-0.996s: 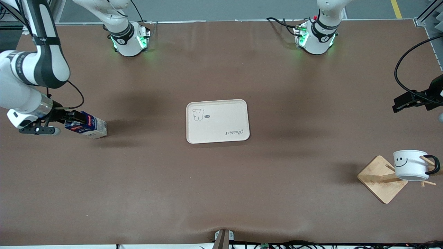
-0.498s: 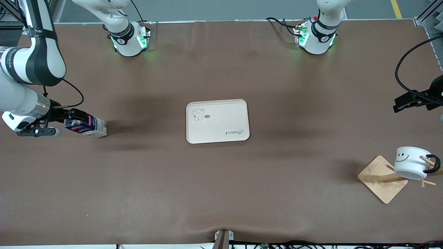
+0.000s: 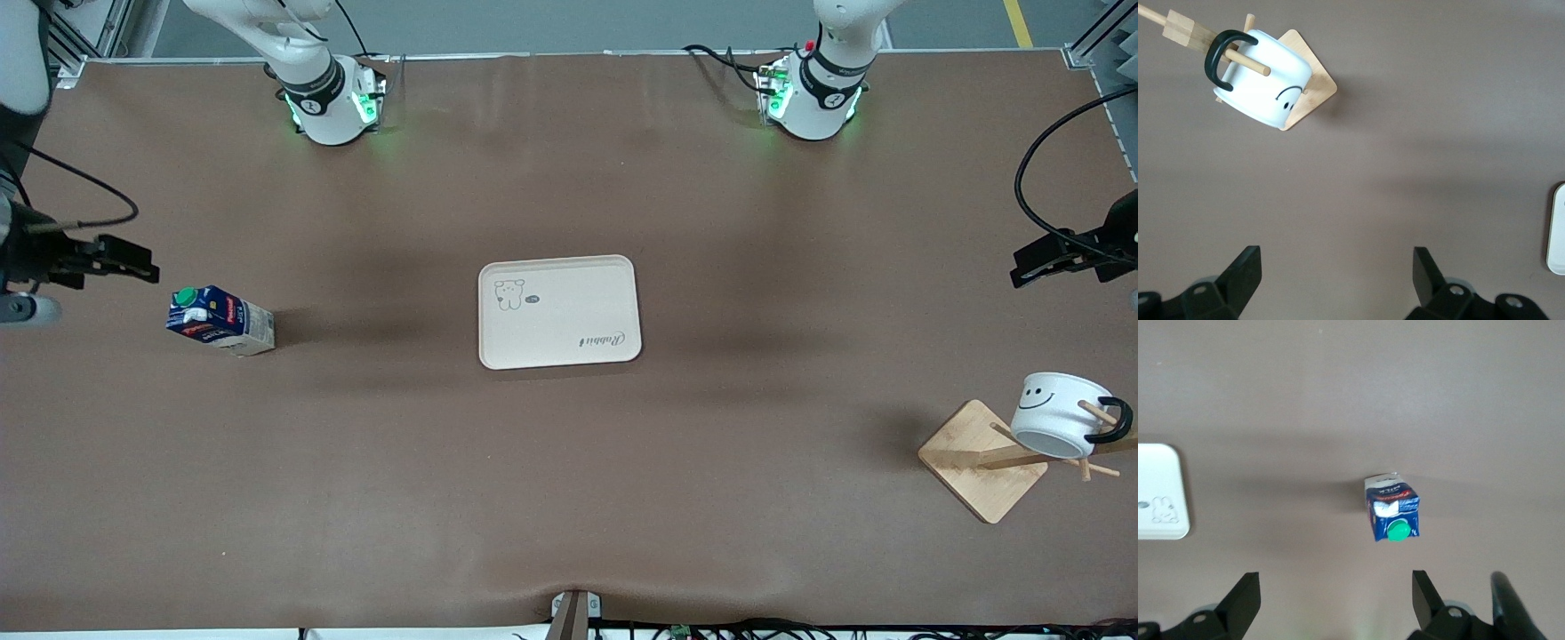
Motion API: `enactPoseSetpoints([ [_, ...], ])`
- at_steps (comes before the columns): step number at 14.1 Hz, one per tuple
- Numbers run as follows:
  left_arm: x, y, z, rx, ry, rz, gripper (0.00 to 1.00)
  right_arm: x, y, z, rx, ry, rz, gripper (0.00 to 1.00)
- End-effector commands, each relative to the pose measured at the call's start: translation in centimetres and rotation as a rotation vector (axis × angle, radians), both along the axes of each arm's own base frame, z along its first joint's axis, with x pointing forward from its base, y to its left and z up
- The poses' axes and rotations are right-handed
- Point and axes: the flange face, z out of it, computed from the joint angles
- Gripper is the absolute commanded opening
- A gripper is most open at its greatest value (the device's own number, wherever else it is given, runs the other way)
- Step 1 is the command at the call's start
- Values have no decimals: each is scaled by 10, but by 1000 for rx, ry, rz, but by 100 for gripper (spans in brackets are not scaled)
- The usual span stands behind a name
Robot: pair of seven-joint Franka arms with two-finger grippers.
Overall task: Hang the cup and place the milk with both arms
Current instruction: 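Open the right gripper and raise it away from the carton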
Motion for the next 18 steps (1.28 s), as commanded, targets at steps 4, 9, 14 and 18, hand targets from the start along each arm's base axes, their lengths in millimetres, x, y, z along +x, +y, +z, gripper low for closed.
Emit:
enactPoseSetpoints([
  [4,-6,-2,8,14,-8,18,100,-53,25,54,-7,-16,42,100],
  [9,-6,-2,8,17,-9,18,100,-68,2,47,-6,-95,58,100],
  [14,-6,-5,10,15,-13,13,100,-76,-15,47,13,-57,169,100],
  [18,-6,-8,9,14,-11,5,100,-77,-12,50,14,-51,172,100],
])
